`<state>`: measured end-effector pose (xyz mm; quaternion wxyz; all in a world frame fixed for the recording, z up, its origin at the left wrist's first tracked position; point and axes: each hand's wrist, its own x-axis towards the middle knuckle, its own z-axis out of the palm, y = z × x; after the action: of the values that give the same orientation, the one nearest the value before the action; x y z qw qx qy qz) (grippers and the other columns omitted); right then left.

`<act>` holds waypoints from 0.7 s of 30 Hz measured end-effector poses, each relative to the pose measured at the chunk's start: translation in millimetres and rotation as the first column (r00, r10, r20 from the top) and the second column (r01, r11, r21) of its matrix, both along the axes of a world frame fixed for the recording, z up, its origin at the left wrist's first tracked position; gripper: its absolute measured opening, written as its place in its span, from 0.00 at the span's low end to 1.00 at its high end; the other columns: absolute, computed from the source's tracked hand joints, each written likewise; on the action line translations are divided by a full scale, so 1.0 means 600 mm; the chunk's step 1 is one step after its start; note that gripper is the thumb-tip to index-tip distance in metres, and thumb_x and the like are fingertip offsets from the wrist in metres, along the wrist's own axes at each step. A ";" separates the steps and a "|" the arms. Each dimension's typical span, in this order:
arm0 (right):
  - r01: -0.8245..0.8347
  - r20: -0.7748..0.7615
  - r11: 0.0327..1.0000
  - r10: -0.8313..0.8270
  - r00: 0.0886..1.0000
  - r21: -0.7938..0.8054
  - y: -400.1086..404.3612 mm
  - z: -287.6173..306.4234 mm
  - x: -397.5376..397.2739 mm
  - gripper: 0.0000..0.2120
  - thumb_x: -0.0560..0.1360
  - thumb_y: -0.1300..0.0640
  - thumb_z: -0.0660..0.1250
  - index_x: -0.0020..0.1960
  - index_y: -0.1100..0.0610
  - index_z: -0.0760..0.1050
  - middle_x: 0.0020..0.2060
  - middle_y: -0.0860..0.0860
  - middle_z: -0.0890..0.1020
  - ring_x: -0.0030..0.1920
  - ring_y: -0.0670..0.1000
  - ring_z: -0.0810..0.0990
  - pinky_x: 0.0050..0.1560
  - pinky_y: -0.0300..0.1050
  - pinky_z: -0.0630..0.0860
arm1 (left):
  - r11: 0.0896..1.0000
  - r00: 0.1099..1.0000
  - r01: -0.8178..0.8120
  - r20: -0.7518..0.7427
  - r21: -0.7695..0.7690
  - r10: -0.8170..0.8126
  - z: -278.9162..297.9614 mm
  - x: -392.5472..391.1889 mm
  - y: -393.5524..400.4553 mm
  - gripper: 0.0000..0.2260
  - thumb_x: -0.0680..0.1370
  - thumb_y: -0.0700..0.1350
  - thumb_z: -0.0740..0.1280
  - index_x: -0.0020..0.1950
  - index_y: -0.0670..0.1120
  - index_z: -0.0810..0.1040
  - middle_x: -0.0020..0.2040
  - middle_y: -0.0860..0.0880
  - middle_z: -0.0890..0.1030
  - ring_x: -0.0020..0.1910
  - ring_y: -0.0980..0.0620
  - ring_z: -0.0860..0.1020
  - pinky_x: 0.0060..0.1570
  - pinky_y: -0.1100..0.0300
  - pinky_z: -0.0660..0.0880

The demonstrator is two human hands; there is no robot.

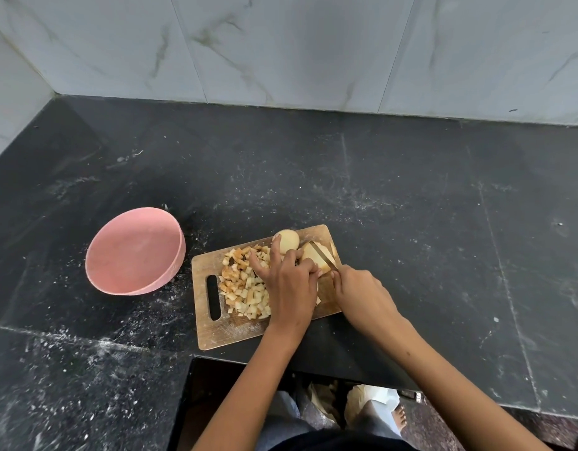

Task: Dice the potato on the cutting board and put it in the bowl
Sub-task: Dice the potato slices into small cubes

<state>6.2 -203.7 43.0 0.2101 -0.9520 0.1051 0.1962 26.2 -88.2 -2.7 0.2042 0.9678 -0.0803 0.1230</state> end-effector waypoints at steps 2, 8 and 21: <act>-0.005 -0.018 1.000 0.005 1.000 -0.007 0.006 -0.004 0.007 0.15 0.83 0.53 0.49 0.57 0.59 0.71 0.50 0.57 0.79 0.49 0.59 0.79 0.45 0.50 0.75 | 1.000 1.000 0.000 0.002 -0.012 0.000 -0.001 0.000 0.002 0.06 0.68 0.43 0.77 0.37 0.51 0.82 0.48 0.51 0.83 0.69 0.40 0.70 0.68 0.37 0.43; -0.029 -0.069 0.998 0.024 0.997 -0.062 0.022 -0.003 0.028 0.13 0.82 0.57 0.50 0.60 0.60 0.69 0.55 0.58 0.77 0.54 0.59 0.78 0.44 0.48 0.70 | 0.999 1.000 -0.011 -0.028 -0.035 0.010 0.000 0.005 0.002 0.06 0.68 0.42 0.77 0.37 0.51 0.83 0.48 0.51 0.83 0.69 0.41 0.69 0.67 0.34 0.45; -0.073 -0.167 0.996 0.064 0.984 -0.048 -0.035 0.010 -0.085 0.12 0.83 0.50 0.48 0.52 0.56 0.67 0.42 0.52 0.75 0.46 0.55 0.78 0.44 0.49 0.75 | 0.999 1.000 0.002 0.006 -0.046 -0.002 -0.006 0.003 0.005 0.06 0.66 0.43 0.78 0.36 0.51 0.83 0.47 0.52 0.84 0.67 0.40 0.71 0.67 0.33 0.48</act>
<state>-45.1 -224.7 49.1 0.1679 -0.9408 0.0949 0.2788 28.2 -85.1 -6.2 0.2265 0.9624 -0.0790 0.1277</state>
